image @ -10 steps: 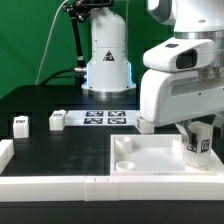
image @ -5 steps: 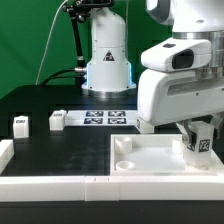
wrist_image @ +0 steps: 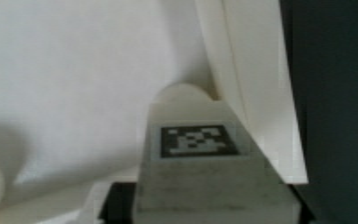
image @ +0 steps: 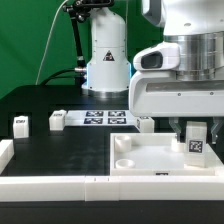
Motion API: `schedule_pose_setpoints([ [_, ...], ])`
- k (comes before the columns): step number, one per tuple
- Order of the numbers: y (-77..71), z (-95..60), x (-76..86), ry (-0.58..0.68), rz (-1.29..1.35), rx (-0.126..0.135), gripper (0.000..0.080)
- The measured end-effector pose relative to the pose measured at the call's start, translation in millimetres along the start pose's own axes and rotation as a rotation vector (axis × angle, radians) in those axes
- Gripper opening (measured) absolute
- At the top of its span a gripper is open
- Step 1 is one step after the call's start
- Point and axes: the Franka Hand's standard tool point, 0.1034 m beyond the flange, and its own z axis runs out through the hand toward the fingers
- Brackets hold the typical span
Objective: Assemble one leg
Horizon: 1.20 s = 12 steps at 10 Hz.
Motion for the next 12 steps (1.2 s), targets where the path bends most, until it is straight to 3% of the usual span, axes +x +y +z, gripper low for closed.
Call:
schedule_pose_setpoints([
  [1,-0.7,0.2,-0.2,0.003,0.112,0.007,0.0295],
  [5,-4.9,0.4,-4.6,-0.002,0.53,-0.008,0.0295],
  [8,-5.0,0.6,-4.4,0.0,0.555,-0.007,0.0295],
  [10,-5.5,0.4,-4.2,0.0,0.491,-0.006,0.0606],
  [12,-7.5,0.2,-5.3,0.002,0.275,-0.012,0.0641],
])
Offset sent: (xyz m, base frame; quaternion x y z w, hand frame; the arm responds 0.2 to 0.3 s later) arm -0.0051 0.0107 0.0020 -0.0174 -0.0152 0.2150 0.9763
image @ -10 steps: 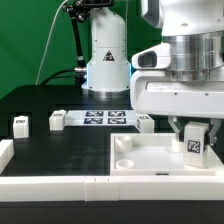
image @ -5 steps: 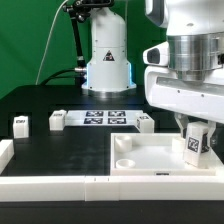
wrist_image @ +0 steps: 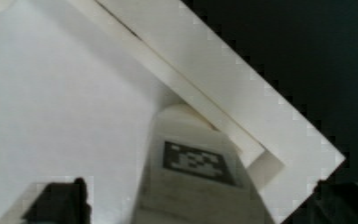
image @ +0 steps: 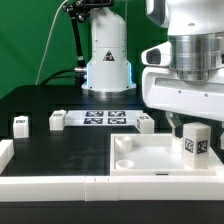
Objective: Assemble one leg
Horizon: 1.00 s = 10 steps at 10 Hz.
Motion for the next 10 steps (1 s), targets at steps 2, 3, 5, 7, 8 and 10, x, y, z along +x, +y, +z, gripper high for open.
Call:
schedule_pose_setpoints([
  [2,-4.7,-0.7,-4.0,0.006,-0.218,-0.013,0.0647],
  [3,-6.2,-0.8,-4.2,0.009,-0.347,-0.029,0.0647],
  [5,-2.8,-0.3,1.2,0.006,-0.537,-0.032,0.0649],
  [7,-0.5,0.1,3.3,0.003,-0.677,-0.033,0.0649],
  [8,-0.1,0.1,3.7,0.002,-0.761,-0.034,0.0649],
  [10,1.6,-0.1,5.6,-0.001,-0.914,-0.034,0.0649],
])
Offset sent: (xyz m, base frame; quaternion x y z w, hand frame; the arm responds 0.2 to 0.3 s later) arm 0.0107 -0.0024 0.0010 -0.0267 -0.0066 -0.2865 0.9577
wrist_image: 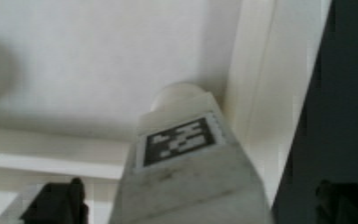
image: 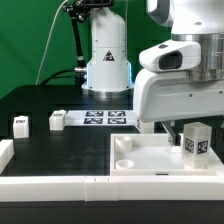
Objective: Assemble one leg
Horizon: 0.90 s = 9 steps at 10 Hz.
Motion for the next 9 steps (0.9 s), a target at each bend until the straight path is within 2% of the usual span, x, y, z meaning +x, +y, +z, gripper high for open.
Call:
schedule_pose_setpoints([
  [1,-0.1,0.1,-0.1,0.0,-0.017,0.001,0.0649],
  [3,-0.1,0.2,-0.2,0.0,-0.012,0.001,0.0381],
  [4,-0.1,0.2,-0.3,0.0,-0.012,0.001,0.0288],
  [8,0.0,0.3,-0.3,-0.001,0.028,0.001,0.0288],
  [9,0.4,0.6,-0.9,-0.001,0.151,0.012,0.0288],
])
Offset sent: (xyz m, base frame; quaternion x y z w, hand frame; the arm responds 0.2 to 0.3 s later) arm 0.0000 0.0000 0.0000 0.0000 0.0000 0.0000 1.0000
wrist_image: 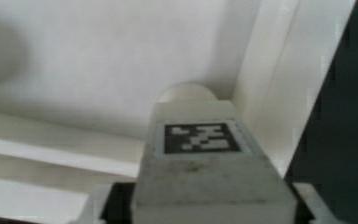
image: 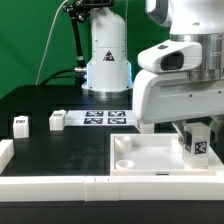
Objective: Assemble one leg
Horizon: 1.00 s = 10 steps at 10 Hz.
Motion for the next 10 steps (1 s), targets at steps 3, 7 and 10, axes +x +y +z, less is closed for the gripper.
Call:
schedule_pose_setpoints([
  [3,1.9,0.7,-0.4,0.0,0.383,0.009,0.029],
  [7,3.7,1.0,-1.2,0.034,0.852,0.027,0.029],
  [10,4.9,1.2,-1.4,0.022,1.092,0.045,0.029],
])
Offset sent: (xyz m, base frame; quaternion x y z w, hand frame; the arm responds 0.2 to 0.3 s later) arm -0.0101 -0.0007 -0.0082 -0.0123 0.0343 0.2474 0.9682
